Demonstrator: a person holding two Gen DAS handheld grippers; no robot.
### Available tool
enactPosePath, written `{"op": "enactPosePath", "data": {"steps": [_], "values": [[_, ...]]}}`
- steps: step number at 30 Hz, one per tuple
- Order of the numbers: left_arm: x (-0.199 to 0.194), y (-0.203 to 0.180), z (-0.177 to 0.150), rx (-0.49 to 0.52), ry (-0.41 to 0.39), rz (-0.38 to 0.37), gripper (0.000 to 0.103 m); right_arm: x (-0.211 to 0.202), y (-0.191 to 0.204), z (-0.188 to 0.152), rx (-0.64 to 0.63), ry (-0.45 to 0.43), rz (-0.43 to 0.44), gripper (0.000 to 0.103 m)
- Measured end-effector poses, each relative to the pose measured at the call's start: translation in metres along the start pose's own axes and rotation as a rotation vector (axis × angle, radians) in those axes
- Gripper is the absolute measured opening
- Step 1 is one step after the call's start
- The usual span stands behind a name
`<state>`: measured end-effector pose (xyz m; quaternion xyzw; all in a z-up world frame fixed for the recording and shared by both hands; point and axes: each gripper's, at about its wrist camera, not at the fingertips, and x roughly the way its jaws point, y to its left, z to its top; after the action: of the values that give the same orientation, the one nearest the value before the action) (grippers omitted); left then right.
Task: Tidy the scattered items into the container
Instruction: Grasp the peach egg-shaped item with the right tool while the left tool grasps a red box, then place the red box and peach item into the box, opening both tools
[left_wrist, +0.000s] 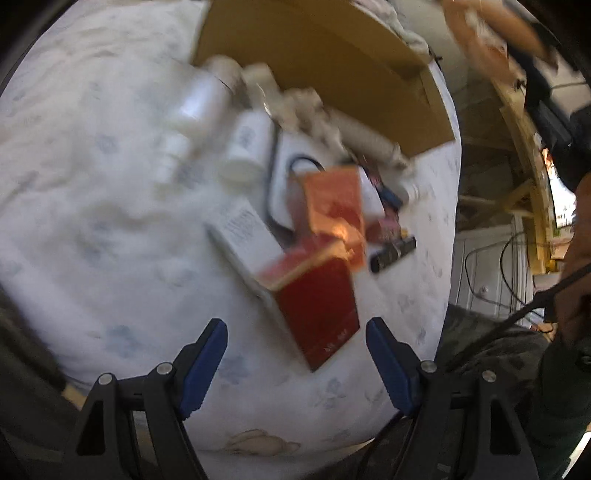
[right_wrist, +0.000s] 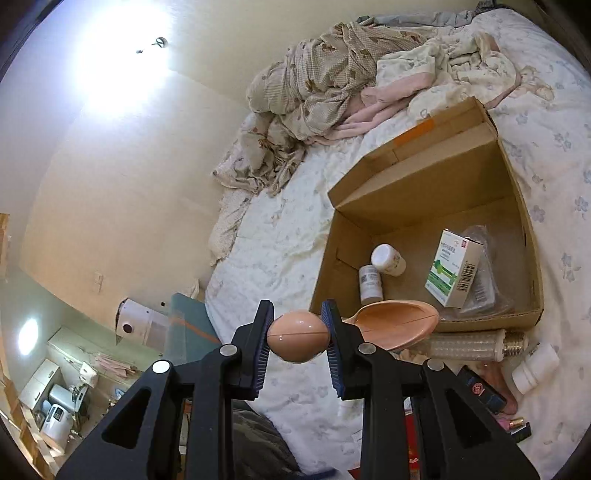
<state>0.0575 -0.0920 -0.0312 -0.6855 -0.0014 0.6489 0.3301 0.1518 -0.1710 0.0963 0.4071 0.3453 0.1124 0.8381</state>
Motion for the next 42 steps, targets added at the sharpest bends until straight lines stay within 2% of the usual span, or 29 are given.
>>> {"op": "enactPosePath", "data": {"steps": [3, 5, 7, 12, 14, 19, 22, 27, 31, 36, 42], "values": [[0.019, -0.003, -0.002, -0.027, 0.004, 0.032, 0.078, 0.002, 0.002, -0.002, -0.008, 0.003, -0.001, 0.03], [0.028, -0.001, -0.004, -0.072, 0.0, 0.023, 0.077, 0.001, -0.001, -0.004, -0.005, 0.006, -0.006, 0.03], [0.028, 0.001, -0.006, -0.089, -0.028, -0.031, 0.047, 0.001, -0.005, -0.004, -0.001, 0.006, -0.018, 0.03], [0.01, -0.008, -0.014, -0.049, -0.059, -0.066, 0.027, -0.002, -0.013, -0.001, 0.027, -0.004, -0.02, 0.03], [0.0, -0.011, -0.015, -0.029, -0.063, -0.09, 0.022, -0.003, -0.012, 0.0, 0.027, -0.005, -0.014, 0.03], [-0.028, -0.02, -0.012, 0.049, -0.126, -0.098, 0.022, -0.007, -0.009, 0.002, 0.024, -0.018, -0.007, 0.03], [-0.046, -0.019, -0.003, 0.047, -0.154, -0.122, 0.022, -0.014, -0.012, 0.006, 0.037, -0.039, -0.009, 0.03], [-0.085, -0.019, 0.027, 0.054, -0.255, -0.144, 0.022, -0.024, -0.015, 0.021, 0.049, -0.076, -0.014, 0.03], [-0.113, -0.02, 0.062, 0.061, -0.34, -0.12, 0.022, -0.019, -0.021, 0.038, 0.056, -0.087, -0.029, 0.03], [-0.129, -0.024, 0.109, 0.073, -0.38, -0.128, 0.022, 0.001, -0.035, 0.056, 0.055, -0.072, -0.102, 0.03], [-0.123, -0.044, 0.173, 0.155, -0.417, -0.038, 0.022, 0.046, -0.065, 0.057, 0.053, 0.013, -0.214, 0.03]]}}
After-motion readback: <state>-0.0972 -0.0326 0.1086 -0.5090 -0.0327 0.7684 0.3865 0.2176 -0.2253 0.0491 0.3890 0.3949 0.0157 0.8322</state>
